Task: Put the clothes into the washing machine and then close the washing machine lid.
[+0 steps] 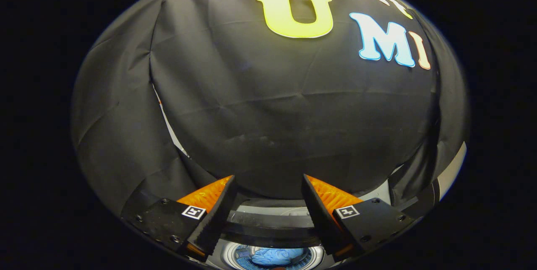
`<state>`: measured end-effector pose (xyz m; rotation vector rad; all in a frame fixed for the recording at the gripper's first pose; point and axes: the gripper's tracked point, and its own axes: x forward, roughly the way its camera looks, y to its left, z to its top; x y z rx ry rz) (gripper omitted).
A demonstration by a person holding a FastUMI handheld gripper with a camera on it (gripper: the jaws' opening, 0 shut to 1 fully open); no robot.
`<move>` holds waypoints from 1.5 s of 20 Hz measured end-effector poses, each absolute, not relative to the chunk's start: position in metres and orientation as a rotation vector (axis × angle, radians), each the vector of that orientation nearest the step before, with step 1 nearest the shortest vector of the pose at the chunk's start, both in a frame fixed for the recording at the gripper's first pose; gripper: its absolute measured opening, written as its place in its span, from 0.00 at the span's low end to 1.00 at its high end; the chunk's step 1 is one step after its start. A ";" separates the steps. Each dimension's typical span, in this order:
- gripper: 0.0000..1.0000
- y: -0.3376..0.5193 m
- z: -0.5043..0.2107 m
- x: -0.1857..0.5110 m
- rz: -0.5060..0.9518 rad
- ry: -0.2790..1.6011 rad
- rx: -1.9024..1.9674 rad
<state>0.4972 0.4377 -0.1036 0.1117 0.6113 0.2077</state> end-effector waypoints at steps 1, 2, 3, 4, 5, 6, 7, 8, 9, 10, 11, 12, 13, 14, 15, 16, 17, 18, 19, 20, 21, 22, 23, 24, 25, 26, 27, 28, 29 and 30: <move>0.96 0.437 -0.103 0.497 0.204 0.604 0.100; 0.96 0.437 -0.103 0.499 0.202 0.605 0.093; 0.96 0.436 -0.105 0.499 0.201 0.604 0.088; 0.96 0.437 -0.106 0.499 0.199 0.606 0.080; 0.96 0.437 -0.107 0.500 0.200 0.607 0.070; 0.96 0.437 -0.108 0.500 0.201 0.608 0.067; 0.96 0.437 -0.108 0.499 0.202 0.608 0.064; 0.96 0.437 -0.110 0.498 0.202 0.609 0.062; 0.96 0.437 -0.110 0.497 0.203 0.610 0.060; 0.96 0.437 -0.109 0.497 0.202 0.614 0.060; 0.96 0.437 -0.108 0.494 0.201 0.617 0.059; 0.96 0.438 -0.110 0.493 0.201 0.623 0.060; 0.96 0.438 -0.110 0.491 0.204 0.630 0.060; 0.96 0.438 -0.111 0.490 0.205 0.635 0.060; 0.96 0.438 -0.112 0.488 0.208 0.638 0.058; 0.97 0.438 -0.111 0.486 0.210 0.637 0.056; 0.97 0.437 -0.111 0.486 0.210 0.632 0.058; 0.97 0.437 -0.110 0.484 0.211 0.628 0.057; 0.97 0.437 -0.110 0.484 0.212 0.624 0.057; 0.97 0.437 -0.111 0.482 0.213 0.625 0.056; 0.97 0.436 -0.110 0.480 0.211 0.627 0.058; 0.97 0.438 -0.112 0.479 0.211 0.627 0.056; 0.97 0.437 -0.111 0.477 0.210 0.625 0.057; 0.97 0.437 -0.112 0.476 0.209 0.624 0.056; 0.97 0.437 -0.111 0.475 0.209 0.622 0.056; 0.97 0.437 -0.113 0.473 0.209 0.624 0.056; 0.97 0.436 -0.113 0.472 0.210 0.628 0.057; 0.97 0.437 -0.114 0.471 0.210 0.628 0.056; 0.97 0.437 -0.113 0.468 0.211 0.627 0.056; 0.97 0.437 -0.114 0.465 0.210 0.624 0.056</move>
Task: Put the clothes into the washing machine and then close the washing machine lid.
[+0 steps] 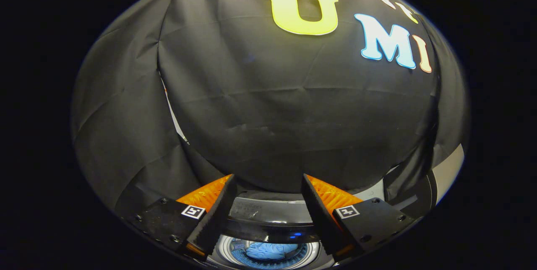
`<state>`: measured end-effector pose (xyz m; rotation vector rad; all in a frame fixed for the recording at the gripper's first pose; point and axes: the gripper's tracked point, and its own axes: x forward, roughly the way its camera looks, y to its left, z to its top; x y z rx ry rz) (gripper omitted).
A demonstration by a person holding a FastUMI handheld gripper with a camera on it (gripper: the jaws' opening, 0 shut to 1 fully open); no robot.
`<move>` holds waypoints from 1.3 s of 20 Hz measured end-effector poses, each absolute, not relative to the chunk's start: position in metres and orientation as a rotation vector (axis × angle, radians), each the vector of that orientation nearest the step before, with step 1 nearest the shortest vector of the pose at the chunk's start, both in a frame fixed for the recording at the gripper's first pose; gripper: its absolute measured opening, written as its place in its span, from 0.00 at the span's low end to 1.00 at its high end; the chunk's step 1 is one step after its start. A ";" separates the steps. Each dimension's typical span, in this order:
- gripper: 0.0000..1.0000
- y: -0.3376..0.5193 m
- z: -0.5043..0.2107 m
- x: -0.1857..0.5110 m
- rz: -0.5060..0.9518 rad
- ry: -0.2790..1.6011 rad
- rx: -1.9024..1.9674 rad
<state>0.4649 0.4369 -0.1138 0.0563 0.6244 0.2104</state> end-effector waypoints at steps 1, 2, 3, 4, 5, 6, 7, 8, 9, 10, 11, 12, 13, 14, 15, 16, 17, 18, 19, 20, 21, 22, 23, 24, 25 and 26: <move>0.97 0.438 -0.113 0.462 0.211 0.624 0.056; 0.97 0.437 -0.114 0.461 0.212 0.624 0.056; 0.97 0.437 -0.114 0.459 0.212 0.625 0.056; 0.97 0.437 -0.115 0.457 0.212 0.625 0.056; 0.97 0.437 -0.115 0.453 0.211 0.625 0.056; 0.97 0.437 -0.115 0.450 0.211 0.623 0.056; 0.97 0.438 -0.115 0.445 0.210 0.621 0.057; 0.97 0.437 -0.117 0.441 0.211 0.619 0.056; 0.97 0.437 -0.118 0.436 0.212 0.615 0.056; 0.97 0.436 -0.119 0.432 0.212 0.612 0.057; 0.97 0.435 -0.119 0.425 0.210 0.609 0.058; 0.97 0.435 -0.121 0.420 0.210 0.609 0.059; 0.97 0.436 -0.122 0.411 0.213 0.610 0.057; 0.96 0.437 -0.124 0.405 0.215 0.609 0.057; 0.96 0.437 -0.127 0.396 0.217 0.609 0.055; 0.97 0.436 -0.129 0.391 0.218 0.608 0.054; 0.97 0.437 -0.131 0.384 0.220 0.611 0.053; 0.97 0.437 -0.135 0.376 0.223 0.616 0.050; 0.97 0.438 -0.140 0.368 0.238 0.629 0.052; 0.96 0.437 -0.145 0.360 0.239 0.647 0.050; 0.97 0.438 -0.149 0.354 0.245 0.644 0.048; 0.97 0.436 -0.159 0.347 0.246 0.658 0.037; 0.98 0.434 -0.168 0.338 0.254 0.677 0.029; 0.98 0.433 -0.176 0.330 0.261 0.692 0.029; 0.98 0.430 -0.184 0.322 0.263 0.702 0.031; 0.98 0.426 -0.189 0.314 0.264 0.701 0.040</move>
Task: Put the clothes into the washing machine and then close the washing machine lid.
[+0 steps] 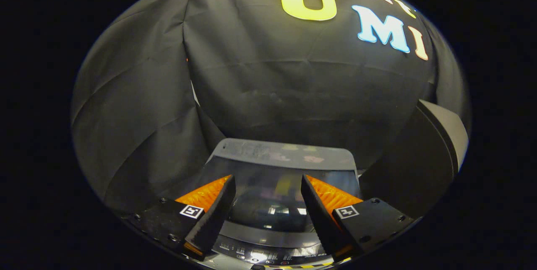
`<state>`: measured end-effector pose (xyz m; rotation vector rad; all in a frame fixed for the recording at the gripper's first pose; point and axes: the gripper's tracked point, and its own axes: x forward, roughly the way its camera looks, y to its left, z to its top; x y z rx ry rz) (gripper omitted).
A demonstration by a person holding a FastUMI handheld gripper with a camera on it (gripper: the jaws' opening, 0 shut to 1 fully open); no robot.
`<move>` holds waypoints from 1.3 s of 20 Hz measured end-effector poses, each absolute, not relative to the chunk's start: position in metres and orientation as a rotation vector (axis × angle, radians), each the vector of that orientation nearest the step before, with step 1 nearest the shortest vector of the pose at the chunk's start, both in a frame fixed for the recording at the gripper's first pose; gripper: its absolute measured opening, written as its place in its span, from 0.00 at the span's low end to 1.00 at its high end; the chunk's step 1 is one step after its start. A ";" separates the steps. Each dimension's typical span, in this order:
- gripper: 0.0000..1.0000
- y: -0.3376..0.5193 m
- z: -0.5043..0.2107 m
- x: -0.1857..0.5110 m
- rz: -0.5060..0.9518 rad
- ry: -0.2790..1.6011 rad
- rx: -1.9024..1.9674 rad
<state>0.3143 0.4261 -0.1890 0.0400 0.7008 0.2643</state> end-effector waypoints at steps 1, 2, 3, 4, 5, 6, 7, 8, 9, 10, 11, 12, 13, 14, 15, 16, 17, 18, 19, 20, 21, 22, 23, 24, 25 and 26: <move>0.98 0.424 -0.189 0.308 0.270 0.692 0.052; 0.97 0.422 -0.186 0.302 0.276 0.680 0.062; 0.97 0.419 -0.181 0.296 0.285 0.664 0.070; 0.97 0.416 -0.175 0.289 0.292 0.643 0.076; 0.97 0.410 -0.166 0.281 0.300 0.621 0.080; 0.97 0.405 -0.158 0.272 0.308 0.593 0.082; 0.97 0.398 -0.147 0.263 0.318 0.564 0.082; 0.97 0.391 -0.137 0.253 0.328 0.538 0.081; 0.97 0.384 -0.128 0.244 0.340 0.512 0.082; 0.96 0.374 -0.116 0.236 0.347 0.483 0.085; 0.96 0.363 -0.106 0.230 0.354 0.456 0.091; 0.96 0.351 -0.096 0.223 0.356 0.431 0.104; 0.96 0.343 -0.086 0.216 0.364 0.408 0.114; 0.96 0.330 -0.076 0.210 0.361 0.381 0.117; 0.96 0.319 -0.063 0.201 0.359 0.345 0.115; 0.96 0.307 -0.053 0.193 0.357 0.309 0.109; 0.96 0.297 -0.047 0.184 0.361 0.279 0.104; 0.96 0.288 -0.041 0.175 0.365 0.250 0.101; 0.96 0.278 -0.039 0.167 0.369 0.233 0.099; 0.96 0.268 -0.037 0.158 0.365 0.216 0.100; 0.96 0.257 -0.035 0.152 0.360 0.204 0.105; 0.96 0.248 -0.035 0.143 0.356 0.195 0.113; 0.96 0.238 -0.034 0.138 0.348 0.187 0.119; 0.96 0.228 -0.033 0.132 0.338 0.177 0.119; 0.96 0.218 -0.033 0.127 0.324 0.171 0.116; 0.96 0.207 -0.035 0.122 0.310 0.170 0.116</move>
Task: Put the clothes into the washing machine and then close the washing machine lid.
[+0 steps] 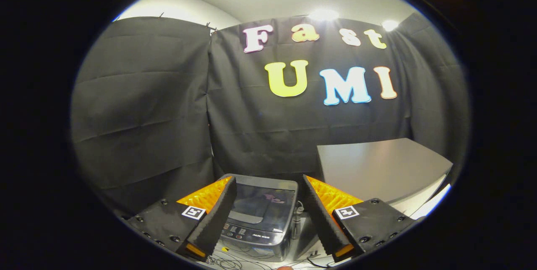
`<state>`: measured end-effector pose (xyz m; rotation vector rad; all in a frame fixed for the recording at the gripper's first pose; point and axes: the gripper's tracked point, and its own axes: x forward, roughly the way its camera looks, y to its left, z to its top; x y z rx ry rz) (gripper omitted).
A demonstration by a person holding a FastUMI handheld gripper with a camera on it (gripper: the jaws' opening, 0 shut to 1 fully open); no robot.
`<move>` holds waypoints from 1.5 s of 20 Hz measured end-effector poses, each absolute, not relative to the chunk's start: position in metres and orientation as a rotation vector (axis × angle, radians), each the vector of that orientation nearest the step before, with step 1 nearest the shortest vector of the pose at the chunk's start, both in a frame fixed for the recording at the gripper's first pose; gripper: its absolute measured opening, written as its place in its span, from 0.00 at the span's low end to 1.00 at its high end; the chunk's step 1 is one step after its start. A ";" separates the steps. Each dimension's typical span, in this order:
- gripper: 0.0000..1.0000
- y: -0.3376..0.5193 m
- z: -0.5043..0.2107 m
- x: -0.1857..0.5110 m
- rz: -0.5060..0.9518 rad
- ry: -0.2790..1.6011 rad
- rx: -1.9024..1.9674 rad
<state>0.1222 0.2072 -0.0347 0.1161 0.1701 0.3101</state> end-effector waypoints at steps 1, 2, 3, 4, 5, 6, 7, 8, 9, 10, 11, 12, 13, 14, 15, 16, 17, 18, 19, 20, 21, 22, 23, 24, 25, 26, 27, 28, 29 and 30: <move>0.96 0.198 -0.037 0.117 0.295 0.169 0.117; 0.96 0.189 -0.036 0.114 0.278 0.161 0.116; 0.96 0.179 -0.033 0.109 0.257 0.149 0.110; 0.96 0.169 -0.030 0.104 0.238 0.132 0.106; 0.96 0.161 -0.026 0.099 0.219 0.116 0.099; 0.96 0.153 -0.025 0.095 0.202 0.101 0.093; 0.96 0.146 -0.025 0.090 0.186 0.091 0.084; 0.96 0.139 -0.025 0.085 0.169 0.080 0.080; 0.96 0.133 -0.026 0.082 0.155 0.074 0.081; 0.96 0.126 -0.026 0.077 0.140 0.063 0.085; 0.96 0.118 -0.024 0.074 0.123 0.052 0.091; 0.96 0.112 -0.024 0.070 0.107 0.041 0.102; 0.96 0.108 -0.023 0.067 0.097 0.021 0.105; 0.96 0.103 -0.019 0.064 0.085 -0.012 0.095; 0.96 0.099 -0.016 0.062 0.077 -0.041 0.073; 0.96 0.096 -0.014 0.060 0.070 -0.062 0.042; 0.96 0.094 -0.020 0.058 0.069 -0.061 0.019; 0.96 0.096 -0.025 0.056 0.076 -0.052 0.016; 0.96 0.097 -0.030 0.055 0.080 -0.043 0.027; 0.96 0.098 -0.031 0.053 0.083 -0.042 0.044; 0.96 0.099 -0.030 0.051 0.080 -0.040 0.053; 0.96 0.099 -0.030 0.052 0.082 -0.042 0.053; 0.96 0.100 -0.029 0.051 0.084 -0.042 0.046; 0.96 0.101 -0.030 0.052 0.087 -0.040 0.039; 0.96 0.102 -0.029 0.052 0.090 -0.038 0.036; 0.96 0.103 -0.028 0.052 0.091 -0.039 0.034; 0.96 0.103 -0.028 0.049 0.092 -0.038 0.036; 0.96 0.104 -0.026 0.048 0.095 -0.040 0.038; 0.96 0.103 -0.024 0.048 0.095 -0.042 0.036; 0.96 0.103 -0.022 0.047 0.095 -0.046 0.034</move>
